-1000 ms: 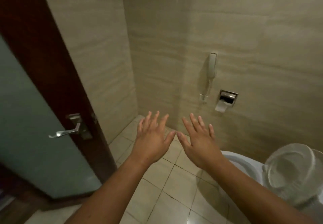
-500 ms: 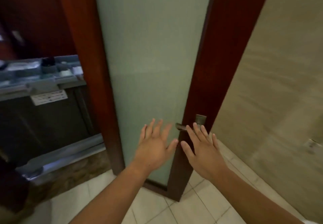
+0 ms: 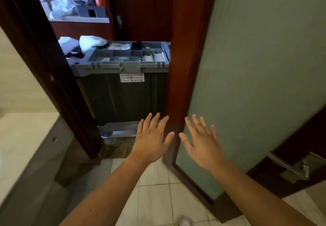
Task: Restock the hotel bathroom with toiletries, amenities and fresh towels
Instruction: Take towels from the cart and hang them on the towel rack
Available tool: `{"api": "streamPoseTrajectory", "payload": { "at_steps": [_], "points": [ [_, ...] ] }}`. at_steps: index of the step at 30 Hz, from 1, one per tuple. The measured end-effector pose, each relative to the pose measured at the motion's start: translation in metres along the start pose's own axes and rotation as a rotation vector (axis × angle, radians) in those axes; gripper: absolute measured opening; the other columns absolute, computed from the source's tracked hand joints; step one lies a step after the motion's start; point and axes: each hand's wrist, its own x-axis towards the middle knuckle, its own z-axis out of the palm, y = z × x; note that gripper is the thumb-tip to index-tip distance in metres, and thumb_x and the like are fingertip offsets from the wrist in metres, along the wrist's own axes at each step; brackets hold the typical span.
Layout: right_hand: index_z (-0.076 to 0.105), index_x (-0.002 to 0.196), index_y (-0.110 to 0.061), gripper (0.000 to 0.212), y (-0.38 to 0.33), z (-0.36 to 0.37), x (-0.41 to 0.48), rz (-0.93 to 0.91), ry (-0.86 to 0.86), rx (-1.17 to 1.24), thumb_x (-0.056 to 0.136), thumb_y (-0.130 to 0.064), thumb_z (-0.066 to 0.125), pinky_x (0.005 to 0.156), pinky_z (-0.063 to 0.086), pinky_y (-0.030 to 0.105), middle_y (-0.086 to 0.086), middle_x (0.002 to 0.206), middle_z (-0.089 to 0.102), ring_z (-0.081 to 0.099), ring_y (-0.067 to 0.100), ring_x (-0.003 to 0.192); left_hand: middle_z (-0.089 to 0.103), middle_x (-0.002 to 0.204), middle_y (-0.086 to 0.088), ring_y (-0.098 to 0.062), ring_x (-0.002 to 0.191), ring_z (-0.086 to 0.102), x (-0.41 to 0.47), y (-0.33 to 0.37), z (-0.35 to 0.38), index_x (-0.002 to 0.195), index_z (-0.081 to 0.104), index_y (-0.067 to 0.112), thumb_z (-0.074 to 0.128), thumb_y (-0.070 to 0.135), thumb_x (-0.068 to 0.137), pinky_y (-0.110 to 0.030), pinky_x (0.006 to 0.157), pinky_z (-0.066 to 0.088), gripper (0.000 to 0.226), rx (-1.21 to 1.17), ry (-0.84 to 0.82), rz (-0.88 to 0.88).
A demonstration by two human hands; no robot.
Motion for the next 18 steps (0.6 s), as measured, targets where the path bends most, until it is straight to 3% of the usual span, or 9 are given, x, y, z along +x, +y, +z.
{"api": "streamPoseTrajectory", "payload": {
  "at_steps": [18],
  "points": [
    [-0.001, 0.163, -0.038, 0.069, -0.057, 0.046, 0.271, -0.332, -0.109, 0.037, 0.102, -0.067, 0.015, 0.126, -0.009, 0.049, -0.006, 0.172, -0.010, -0.016, 0.017, 0.157, 0.009, 0.174, 0.003, -0.024, 0.160, -0.006, 0.170, -0.134, -0.016, 0.163, 0.011, 0.039, 0.025, 0.068, 0.103, -0.047, 0.125, -0.008, 0.069, 0.107, 0.058, -0.359]
  ]
}}
